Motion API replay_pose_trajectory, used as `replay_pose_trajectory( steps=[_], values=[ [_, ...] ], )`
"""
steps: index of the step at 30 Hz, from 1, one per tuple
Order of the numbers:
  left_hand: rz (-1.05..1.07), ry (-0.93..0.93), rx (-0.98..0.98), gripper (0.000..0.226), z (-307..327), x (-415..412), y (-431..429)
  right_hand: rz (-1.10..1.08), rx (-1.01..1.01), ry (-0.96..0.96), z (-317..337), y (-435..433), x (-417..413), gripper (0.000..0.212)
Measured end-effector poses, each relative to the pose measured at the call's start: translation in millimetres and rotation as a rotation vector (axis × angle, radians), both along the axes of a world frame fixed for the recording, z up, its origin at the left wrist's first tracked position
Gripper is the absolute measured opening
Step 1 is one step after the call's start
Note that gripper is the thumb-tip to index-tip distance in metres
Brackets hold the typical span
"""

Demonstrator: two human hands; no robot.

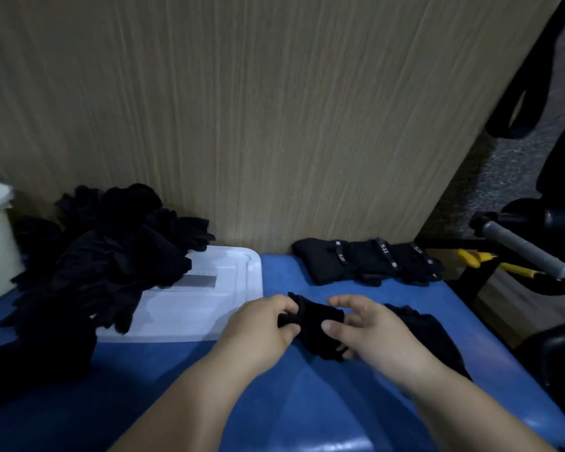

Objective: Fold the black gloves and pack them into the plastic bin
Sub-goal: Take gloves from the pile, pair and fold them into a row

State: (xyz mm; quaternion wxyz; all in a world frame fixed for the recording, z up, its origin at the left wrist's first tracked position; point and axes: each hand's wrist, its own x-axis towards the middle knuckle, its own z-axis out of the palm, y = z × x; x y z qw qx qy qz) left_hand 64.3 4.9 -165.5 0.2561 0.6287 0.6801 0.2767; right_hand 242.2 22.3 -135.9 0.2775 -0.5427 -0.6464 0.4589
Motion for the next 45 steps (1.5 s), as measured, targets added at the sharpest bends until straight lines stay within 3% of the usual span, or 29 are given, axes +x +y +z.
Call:
replay_pose_trajectory(
  steps=[6, 9, 15, 20, 24, 29, 31, 33, 36, 39, 45],
  values=[
    [0.042, -0.328, 0.07, 0.015, 9, 21, 0, -0.048, 0.02, 0.141, 5, -4, 33, 0.025],
    [0.077, -0.475, 0.074, 0.017, 14, 29, -4, -0.122, 0.012, 0.316, 10, 4, 42, 0.021],
    [-0.007, -0.719, -0.148, 0.027, 10, 43, -7, -0.104, -0.308, 0.795, 16, 13, 49, 0.023],
    [-0.098, -1.082, -0.25, 0.03, 9, 55, -2, -0.033, -0.463, 0.936, 13, 16, 48, 0.032],
    [-0.061, -1.22, -0.227, 0.013, 11, 61, 2, -0.046, -0.388, 0.819, 10, 17, 47, 0.025],
    [-0.041, -1.33, -0.247, 0.013, 12, 69, 6, -0.079, -0.243, 0.605, 9, 14, 45, 0.016],
    [-0.001, -1.387, -0.242, 0.017, 13, 71, 6, -0.123, -0.073, 0.413, 3, 14, 44, 0.014],
    [0.053, -1.419, -0.21, 0.012, 14, 71, 7, -0.168, 0.223, 0.2, -3, 15, 44, 0.023],
    [0.13, -1.397, -0.132, 0.013, 17, 68, 7, -0.046, 0.542, 0.112, 0, 13, 47, 0.044],
    [0.174, -1.356, -0.057, 0.019, 17, 63, 6, 0.098, 0.554, 0.015, 0, 12, 45, 0.046],
    [0.099, -1.388, 0.048, 0.013, 20, 60, 1, 0.151, 0.466, -0.041, -1, 10, 44, 0.042]
  ],
)
